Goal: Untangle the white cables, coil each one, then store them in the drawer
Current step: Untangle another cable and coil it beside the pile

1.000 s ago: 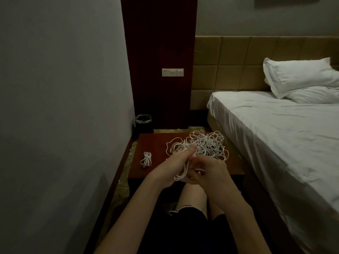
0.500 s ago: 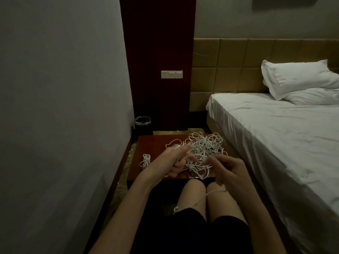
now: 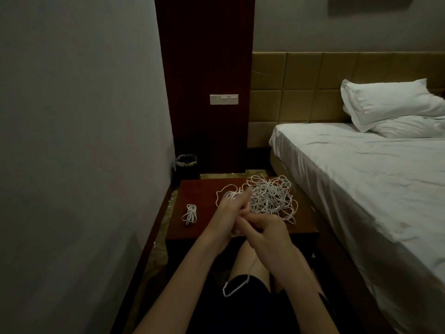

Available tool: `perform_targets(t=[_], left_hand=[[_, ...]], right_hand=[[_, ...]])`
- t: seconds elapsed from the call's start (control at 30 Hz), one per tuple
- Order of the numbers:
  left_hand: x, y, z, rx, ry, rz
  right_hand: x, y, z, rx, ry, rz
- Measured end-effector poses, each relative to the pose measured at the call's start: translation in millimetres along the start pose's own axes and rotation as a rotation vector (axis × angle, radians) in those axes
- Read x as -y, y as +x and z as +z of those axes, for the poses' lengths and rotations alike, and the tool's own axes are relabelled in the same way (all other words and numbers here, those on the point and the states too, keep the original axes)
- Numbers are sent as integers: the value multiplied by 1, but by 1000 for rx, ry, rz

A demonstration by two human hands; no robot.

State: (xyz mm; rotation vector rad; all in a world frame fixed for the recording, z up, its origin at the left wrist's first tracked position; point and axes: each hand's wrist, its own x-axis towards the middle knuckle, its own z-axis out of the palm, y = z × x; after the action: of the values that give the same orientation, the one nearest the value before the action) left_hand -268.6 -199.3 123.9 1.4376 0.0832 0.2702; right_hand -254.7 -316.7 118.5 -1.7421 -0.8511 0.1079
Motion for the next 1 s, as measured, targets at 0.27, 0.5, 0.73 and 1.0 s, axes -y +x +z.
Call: perform_targets(t=[0.27, 0.5, 0.73, 1.0], left_hand=[[-11, 5, -13, -167, -670, -69], [-4, 4, -1, -61, -575, 0], [-9, 4, -23, 121, -651, -134], [1, -5, -2, 175, -232, -247]], right_hand=[[-9, -2, -12, 109, 107, -1], [-15, -1, 3, 115, -24, -28], [-19, -6, -19, 329, 86, 29], [-14, -9, -36, 177, -110, -122]])
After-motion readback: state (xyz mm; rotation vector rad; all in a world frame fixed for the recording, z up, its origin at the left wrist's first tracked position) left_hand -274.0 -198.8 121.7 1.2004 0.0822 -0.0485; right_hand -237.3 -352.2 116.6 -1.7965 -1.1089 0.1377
